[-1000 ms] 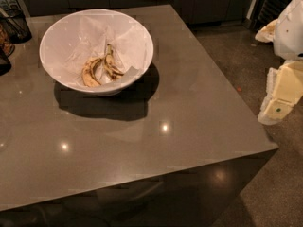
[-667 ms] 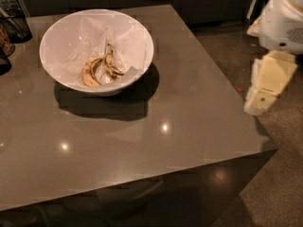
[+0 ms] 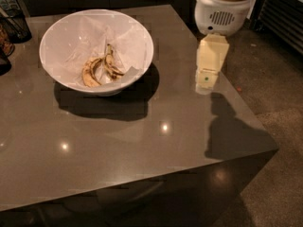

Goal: Pick banana from white bowl

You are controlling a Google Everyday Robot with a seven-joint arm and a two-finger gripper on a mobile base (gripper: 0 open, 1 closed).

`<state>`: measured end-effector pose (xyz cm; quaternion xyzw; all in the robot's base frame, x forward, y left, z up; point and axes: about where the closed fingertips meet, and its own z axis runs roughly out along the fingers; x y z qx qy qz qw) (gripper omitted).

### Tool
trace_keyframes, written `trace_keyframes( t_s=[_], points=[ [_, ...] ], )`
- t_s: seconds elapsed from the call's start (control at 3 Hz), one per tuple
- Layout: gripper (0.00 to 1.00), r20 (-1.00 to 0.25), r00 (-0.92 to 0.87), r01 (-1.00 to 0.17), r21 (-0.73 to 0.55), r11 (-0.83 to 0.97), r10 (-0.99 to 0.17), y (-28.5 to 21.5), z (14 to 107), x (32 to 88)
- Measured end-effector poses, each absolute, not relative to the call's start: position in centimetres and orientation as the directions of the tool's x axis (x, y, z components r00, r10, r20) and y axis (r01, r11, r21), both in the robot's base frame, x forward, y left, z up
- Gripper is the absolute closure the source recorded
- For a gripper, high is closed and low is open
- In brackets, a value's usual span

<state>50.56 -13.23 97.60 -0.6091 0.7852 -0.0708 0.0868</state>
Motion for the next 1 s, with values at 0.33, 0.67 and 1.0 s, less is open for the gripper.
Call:
trace_keyframes(
  t_s=[0.33, 0.67, 1.0],
  points=[
    [0.00, -0.072, -0.230, -0.940, -0.243, 0.240, -0.971, -12.4, 97.8, 51.4],
    [0.00, -0.111, -0.233, -0.937, -0.241, 0.254, -0.966, -11.7, 97.7, 51.9],
    [0.00, -0.106, -0.222, -0.947, -0.214, 0.240, -0.969, -10.6, 96.9, 52.9]
  ],
)
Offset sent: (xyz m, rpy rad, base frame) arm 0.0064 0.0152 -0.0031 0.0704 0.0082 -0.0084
